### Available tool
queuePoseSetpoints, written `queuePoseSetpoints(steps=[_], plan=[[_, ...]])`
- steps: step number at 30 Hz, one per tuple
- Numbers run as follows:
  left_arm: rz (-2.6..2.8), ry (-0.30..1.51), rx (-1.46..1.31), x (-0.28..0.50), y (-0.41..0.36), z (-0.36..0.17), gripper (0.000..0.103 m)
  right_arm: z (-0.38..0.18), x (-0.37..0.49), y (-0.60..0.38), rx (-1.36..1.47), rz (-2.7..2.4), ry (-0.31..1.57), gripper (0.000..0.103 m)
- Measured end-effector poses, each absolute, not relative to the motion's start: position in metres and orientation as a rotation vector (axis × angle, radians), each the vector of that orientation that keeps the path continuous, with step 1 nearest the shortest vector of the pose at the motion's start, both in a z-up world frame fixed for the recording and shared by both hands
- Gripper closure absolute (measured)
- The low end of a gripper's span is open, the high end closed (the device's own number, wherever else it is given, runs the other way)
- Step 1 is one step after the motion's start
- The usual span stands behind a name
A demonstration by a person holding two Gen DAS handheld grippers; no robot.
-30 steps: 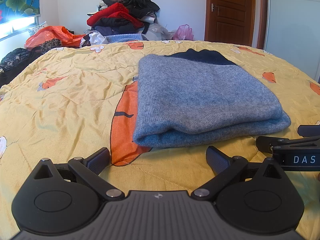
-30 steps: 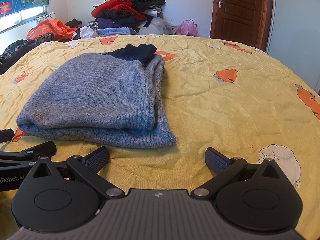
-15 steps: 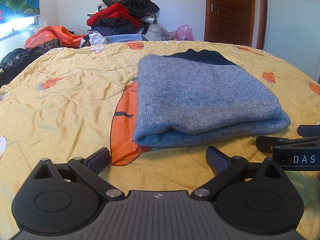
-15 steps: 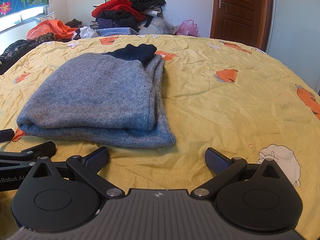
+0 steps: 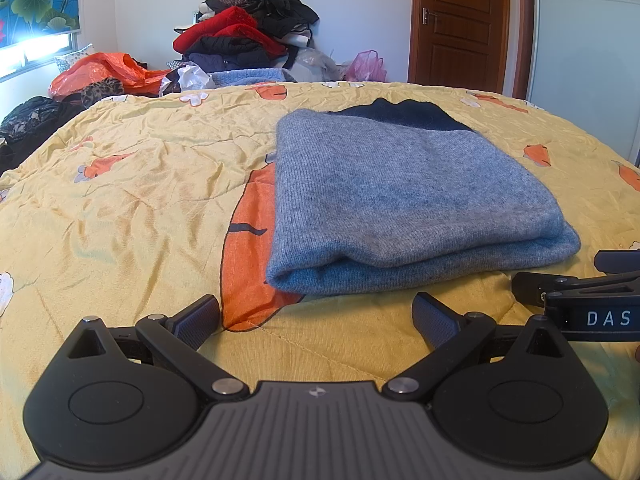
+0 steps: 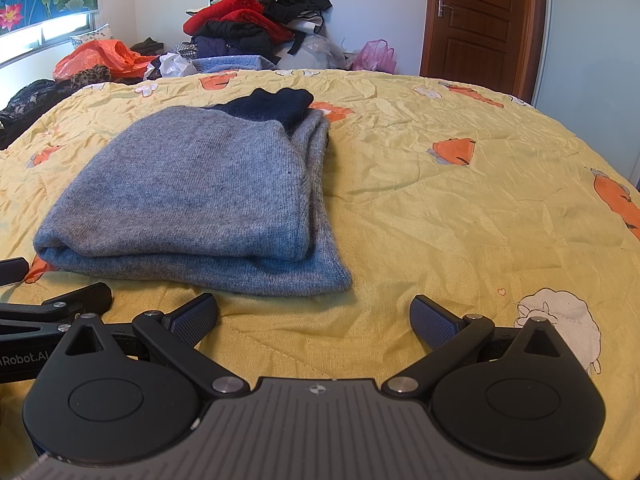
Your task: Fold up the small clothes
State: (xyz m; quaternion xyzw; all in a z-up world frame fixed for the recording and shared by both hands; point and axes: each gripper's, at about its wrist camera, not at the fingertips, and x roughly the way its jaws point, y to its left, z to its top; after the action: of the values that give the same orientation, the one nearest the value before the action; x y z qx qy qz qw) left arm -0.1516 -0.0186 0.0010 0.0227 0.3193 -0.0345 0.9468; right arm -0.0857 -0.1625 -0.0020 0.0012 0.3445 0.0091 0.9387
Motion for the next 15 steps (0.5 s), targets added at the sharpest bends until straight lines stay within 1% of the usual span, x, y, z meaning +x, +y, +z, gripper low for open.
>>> queuePoseSetpoints(steps=[10, 15], plan=[[-0.086, 0.662, 0.048, -0.1512, -0.0184, 0.0026, 0.000, -0.0020, -0.0859, -0.1624, 0.003, 0.019, 0.703, 0.000], [-0.099, 0.698, 0.050, -0.1504, -0.0166, 0.0056, 0.000, -0.0020, -0.0859, -0.1624, 0.003, 0.019, 0.703, 0.000]])
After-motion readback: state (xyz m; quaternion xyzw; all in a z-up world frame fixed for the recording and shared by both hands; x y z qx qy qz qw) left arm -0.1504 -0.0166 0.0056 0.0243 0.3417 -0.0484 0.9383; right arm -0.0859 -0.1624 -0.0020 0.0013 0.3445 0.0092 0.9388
